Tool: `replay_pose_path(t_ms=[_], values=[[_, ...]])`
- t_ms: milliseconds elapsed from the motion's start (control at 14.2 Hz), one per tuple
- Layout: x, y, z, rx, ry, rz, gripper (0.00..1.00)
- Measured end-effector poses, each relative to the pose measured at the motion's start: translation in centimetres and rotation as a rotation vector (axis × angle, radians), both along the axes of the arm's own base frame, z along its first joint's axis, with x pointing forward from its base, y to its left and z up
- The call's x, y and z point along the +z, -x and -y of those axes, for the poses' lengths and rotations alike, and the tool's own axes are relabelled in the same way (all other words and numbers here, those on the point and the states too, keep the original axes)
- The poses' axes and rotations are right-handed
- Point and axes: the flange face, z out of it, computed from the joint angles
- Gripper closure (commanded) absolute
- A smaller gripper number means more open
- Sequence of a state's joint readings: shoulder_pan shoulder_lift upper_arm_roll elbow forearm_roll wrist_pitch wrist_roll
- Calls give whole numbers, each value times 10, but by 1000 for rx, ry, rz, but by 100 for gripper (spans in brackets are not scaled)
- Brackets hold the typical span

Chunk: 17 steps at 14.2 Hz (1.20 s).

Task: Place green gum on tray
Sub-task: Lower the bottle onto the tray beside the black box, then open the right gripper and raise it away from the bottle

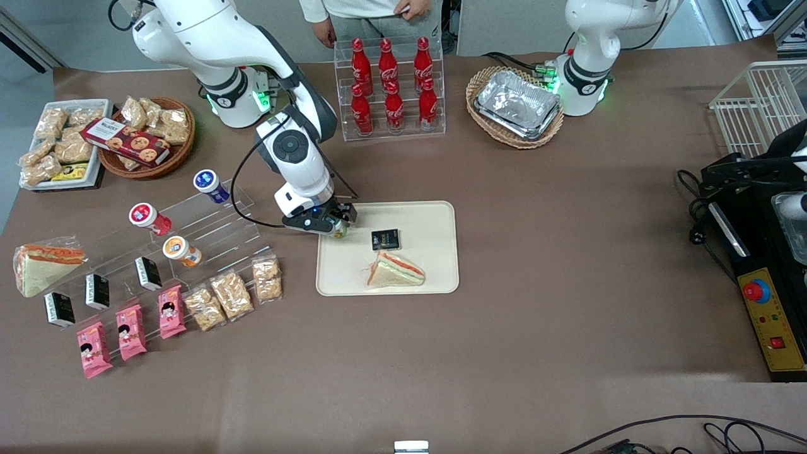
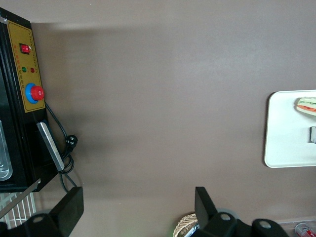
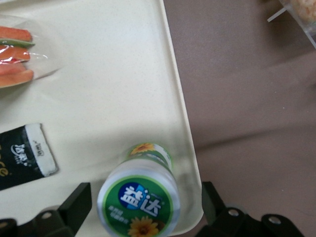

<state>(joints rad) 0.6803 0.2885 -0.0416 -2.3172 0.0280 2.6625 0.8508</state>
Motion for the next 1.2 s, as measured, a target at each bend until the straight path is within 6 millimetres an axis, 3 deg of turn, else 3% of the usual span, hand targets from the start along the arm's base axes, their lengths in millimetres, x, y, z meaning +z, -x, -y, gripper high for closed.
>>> replay_pose_path(t_ms=[352, 562, 773, 984, 1195], values=[[1, -2, 2, -8, 0, 2, 0], [21, -14, 9, -8, 5, 0, 0], [85, -35, 16, 5, 30, -48, 0], [170, -50, 18, 11, 40, -81, 0], [256, -53, 16, 26, 49, -104, 0]])
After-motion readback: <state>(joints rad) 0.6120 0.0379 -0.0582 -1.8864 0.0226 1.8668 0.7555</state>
